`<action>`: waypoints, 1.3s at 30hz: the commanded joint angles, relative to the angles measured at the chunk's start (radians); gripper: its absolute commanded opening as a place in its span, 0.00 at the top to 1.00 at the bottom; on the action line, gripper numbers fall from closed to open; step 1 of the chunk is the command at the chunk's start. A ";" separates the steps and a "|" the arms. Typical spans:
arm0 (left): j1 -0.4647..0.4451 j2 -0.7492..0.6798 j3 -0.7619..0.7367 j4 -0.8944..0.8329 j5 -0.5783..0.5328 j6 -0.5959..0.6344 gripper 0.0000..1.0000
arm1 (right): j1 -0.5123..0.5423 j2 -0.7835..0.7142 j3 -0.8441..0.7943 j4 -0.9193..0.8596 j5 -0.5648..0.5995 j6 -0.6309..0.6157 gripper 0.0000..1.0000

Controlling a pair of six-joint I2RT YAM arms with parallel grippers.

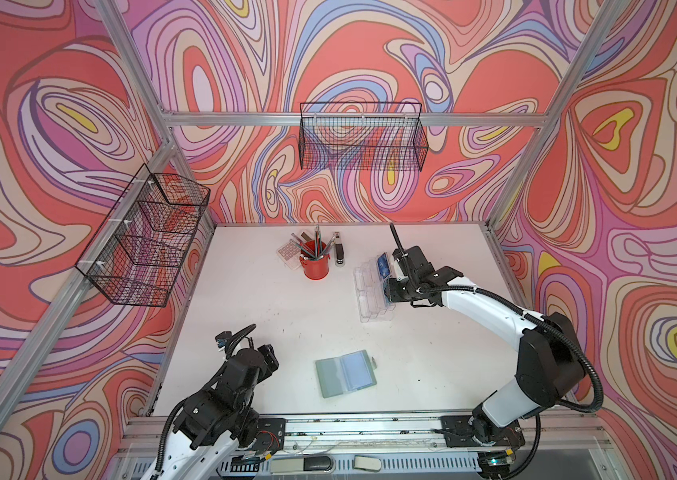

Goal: Put the credit cards into the card holder

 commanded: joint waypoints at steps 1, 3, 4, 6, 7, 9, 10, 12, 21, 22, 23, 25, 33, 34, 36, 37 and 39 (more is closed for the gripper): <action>-0.003 -0.003 -0.016 -0.014 -0.016 -0.007 0.16 | -0.005 -0.006 -0.007 0.021 -0.031 0.005 0.62; -0.003 -0.003 -0.017 -0.013 -0.013 -0.008 0.16 | -0.004 -0.001 -0.005 0.028 -0.043 0.007 0.64; -0.003 -0.003 -0.017 -0.014 -0.013 -0.008 0.16 | -0.005 0.001 -0.002 0.029 -0.048 0.007 0.65; -0.003 -0.003 -0.016 -0.014 -0.015 -0.009 0.16 | -0.004 0.007 0.002 0.029 -0.053 0.009 0.66; -0.003 -0.003 -0.016 -0.016 -0.015 -0.009 0.16 | -0.004 0.012 0.007 0.026 -0.051 0.009 0.66; -0.003 -0.003 -0.016 -0.015 -0.015 -0.009 0.16 | -0.005 0.022 0.009 0.026 -0.053 0.012 0.66; -0.003 -0.003 -0.016 -0.014 -0.015 -0.008 0.16 | -0.006 0.028 0.010 0.027 -0.053 0.012 0.66; -0.003 -0.003 -0.016 -0.014 -0.016 -0.008 0.16 | -0.004 0.043 0.015 0.026 -0.057 0.015 0.66; -0.003 -0.008 -0.018 -0.015 -0.015 -0.008 0.16 | -0.004 0.121 0.046 0.035 -0.072 0.023 0.67; -0.003 -0.009 -0.017 -0.015 -0.015 -0.009 0.16 | -0.005 0.120 0.048 0.036 -0.075 0.023 0.67; -0.004 -0.009 -0.018 -0.016 -0.015 -0.009 0.16 | -0.005 0.115 0.048 0.038 -0.081 0.023 0.67; -0.003 -0.009 -0.017 -0.016 -0.015 -0.009 0.16 | -0.005 0.102 0.047 0.043 -0.092 0.026 0.67; -0.004 -0.009 -0.018 -0.015 -0.015 -0.009 0.16 | -0.005 0.026 0.029 0.057 -0.105 0.031 0.67; -0.004 -0.008 -0.019 -0.014 -0.015 -0.008 0.16 | -0.006 0.023 0.027 0.056 -0.107 0.028 0.67; -0.003 -0.007 -0.018 -0.014 -0.015 -0.009 0.16 | -0.006 0.021 0.026 0.053 -0.112 0.025 0.67; -0.003 -0.007 -0.018 -0.014 -0.014 -0.009 0.16 | -0.005 0.022 0.024 0.054 -0.111 0.025 0.67; -0.003 -0.006 -0.018 -0.013 -0.016 -0.009 0.16 | -0.005 0.021 0.022 0.054 -0.110 0.025 0.68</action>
